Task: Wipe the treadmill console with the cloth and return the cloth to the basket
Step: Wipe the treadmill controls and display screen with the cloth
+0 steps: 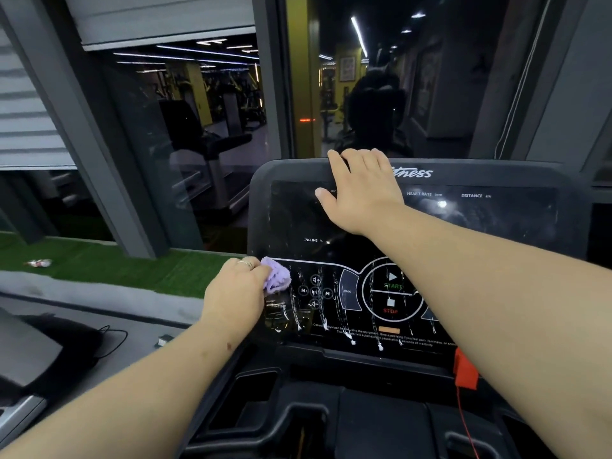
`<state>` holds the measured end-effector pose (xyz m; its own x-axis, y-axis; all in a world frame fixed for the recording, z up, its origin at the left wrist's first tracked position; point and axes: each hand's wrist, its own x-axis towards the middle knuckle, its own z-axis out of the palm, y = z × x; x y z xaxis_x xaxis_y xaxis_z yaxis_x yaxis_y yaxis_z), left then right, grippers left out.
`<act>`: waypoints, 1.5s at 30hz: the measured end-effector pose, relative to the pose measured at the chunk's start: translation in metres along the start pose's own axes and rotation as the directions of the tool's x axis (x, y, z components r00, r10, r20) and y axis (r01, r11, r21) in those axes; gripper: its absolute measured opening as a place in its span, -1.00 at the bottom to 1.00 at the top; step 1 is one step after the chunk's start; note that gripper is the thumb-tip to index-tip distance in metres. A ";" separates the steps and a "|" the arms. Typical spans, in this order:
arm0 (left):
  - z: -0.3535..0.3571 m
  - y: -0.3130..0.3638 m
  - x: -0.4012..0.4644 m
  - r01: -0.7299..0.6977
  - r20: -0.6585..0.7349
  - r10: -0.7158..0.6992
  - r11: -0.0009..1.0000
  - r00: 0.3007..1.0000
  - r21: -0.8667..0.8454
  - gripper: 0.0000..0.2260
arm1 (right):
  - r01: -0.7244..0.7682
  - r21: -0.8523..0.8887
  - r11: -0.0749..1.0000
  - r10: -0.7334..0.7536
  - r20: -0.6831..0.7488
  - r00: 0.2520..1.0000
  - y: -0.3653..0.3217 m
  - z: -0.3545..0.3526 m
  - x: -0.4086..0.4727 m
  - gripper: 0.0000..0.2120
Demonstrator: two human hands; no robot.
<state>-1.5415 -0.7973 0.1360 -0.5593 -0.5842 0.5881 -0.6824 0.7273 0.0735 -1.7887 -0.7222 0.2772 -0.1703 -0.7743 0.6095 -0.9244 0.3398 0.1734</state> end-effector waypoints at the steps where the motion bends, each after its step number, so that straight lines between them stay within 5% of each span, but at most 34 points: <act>1: -0.005 0.001 0.009 -0.001 -0.003 0.001 1.000 1.000 0.000 -0.86 | -0.001 -0.001 1.000 0.001 -0.002 1.000 0.000 0.000 0.000 -0.27; 7: -0.005 0.009 0.032 0.071 -0.029 -0.072 0.997 0.997 -0.029 -0.84 | -0.003 0.000 1.000 0.003 0.011 1.000 -0.001 0.000 0.000 -0.27; 14: 0.011 0.010 -0.029 -0.001 0.087 0.008 0.997 0.996 -0.079 -0.75 | 0.006 0.017 1.000 -0.006 0.017 1.000 0.000 -0.002 0.000 -0.28; 21: 0.001 0.034 0.031 0.045 -0.107 -0.060 0.991 0.992 -0.130 -0.83 | -0.003 0.008 1.000 0.003 0.009 1.000 -0.002 0.000 0.000 -0.29; 26: 0.010 0.037 0.009 -0.085 0.006 0.087 0.984 0.996 -0.156 -0.84 | 0.002 0.014 1.000 -0.002 -0.010 1.000 -0.001 0.001 0.000 -0.29; 30: 0.000 0.019 0.043 0.069 -0.124 -0.089 0.985 0.988 -0.160 -0.75 | 0.000 0.014 1.000 0.000 -0.025 1.000 0.000 0.001 0.000 -0.30; 36: 0.009 0.041 -0.007 -0.217 0.034 0.224 0.965 0.974 -0.146 -0.81 | 0.007 0.018 1.000 -0.006 -0.029 1.000 -0.001 0.001 -0.002 -0.30; 38: -0.004 0.030 0.025 -0.154 0.006 0.155 0.983 0.988 -0.101 -0.91 | 0.008 0.017 1.000 -0.008 -0.029 1.000 -0.001 0.000 -0.002 -0.30; 41: -0.022 0.013 0.072 -0.011 -0.115 0.004 0.998 0.993 -0.056 -0.80 | 0.011 0.016 1.000 -0.010 -0.023 1.000 0.000 0.002 -0.001 -0.30; 45: -0.029 0.017 0.072 -0.015 -0.138 0.002 0.996 0.990 -0.092 -0.78 | 0.007 0.019 1.000 -0.006 -0.031 0.999 0.000 0.003 -0.002 -0.30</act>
<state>-1.5799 -0.8164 0.2028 -0.4901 -0.5274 0.6940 -0.6282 0.7657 0.1383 -1.7899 -0.7226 0.2740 -0.1536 -0.7593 0.6324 -0.9317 0.3244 0.1632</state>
